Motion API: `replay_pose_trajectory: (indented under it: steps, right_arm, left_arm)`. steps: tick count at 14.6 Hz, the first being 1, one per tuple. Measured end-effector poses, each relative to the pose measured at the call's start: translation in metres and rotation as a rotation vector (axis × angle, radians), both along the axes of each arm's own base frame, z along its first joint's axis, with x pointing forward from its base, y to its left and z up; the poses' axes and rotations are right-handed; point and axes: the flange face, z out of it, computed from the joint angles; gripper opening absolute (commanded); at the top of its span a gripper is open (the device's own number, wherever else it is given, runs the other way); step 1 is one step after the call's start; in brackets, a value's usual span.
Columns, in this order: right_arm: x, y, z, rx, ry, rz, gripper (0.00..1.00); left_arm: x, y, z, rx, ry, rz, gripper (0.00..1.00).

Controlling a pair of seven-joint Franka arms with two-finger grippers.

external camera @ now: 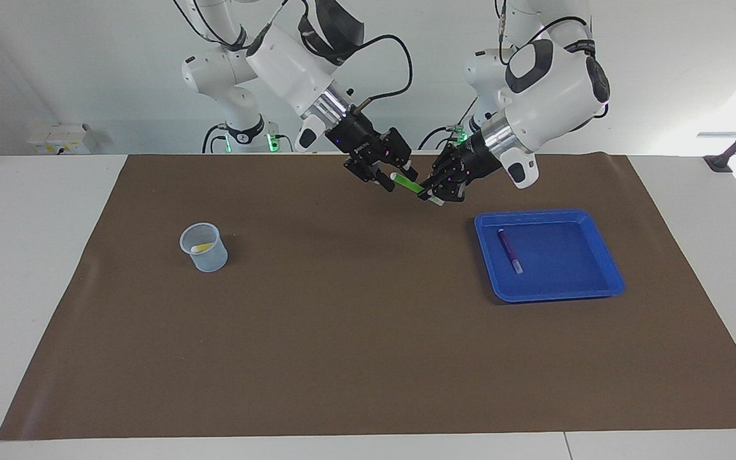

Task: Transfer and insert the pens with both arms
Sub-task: 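Lift the green pen with the left gripper toward the right gripper, then grasp the green pen with the right gripper and open the left gripper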

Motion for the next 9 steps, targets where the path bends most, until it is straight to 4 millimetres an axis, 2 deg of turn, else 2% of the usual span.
replay_pose_trajectory:
  steps: [1, 4, 9]
  right_arm:
    - [-0.0005, 0.0008, 0.0000, 0.000, 0.000, 0.002, 0.61]
    - [-0.0010, 0.0016, 0.0000, 0.000, 0.000, 0.003, 0.43]
    - [-0.0018, 0.0028, -0.0002, 0.000, 0.000, 0.005, 0.40]
  left_arm:
    - [-0.0001, 0.0000, 0.0003, 0.000, 0.000, 0.000, 0.00]
    - [-0.0002, -0.0004, 0.0005, -0.006, 0.002, 0.002, 0.00]
    - [-0.0003, -0.0006, 0.0005, -0.011, 0.005, 0.004, 0.00]
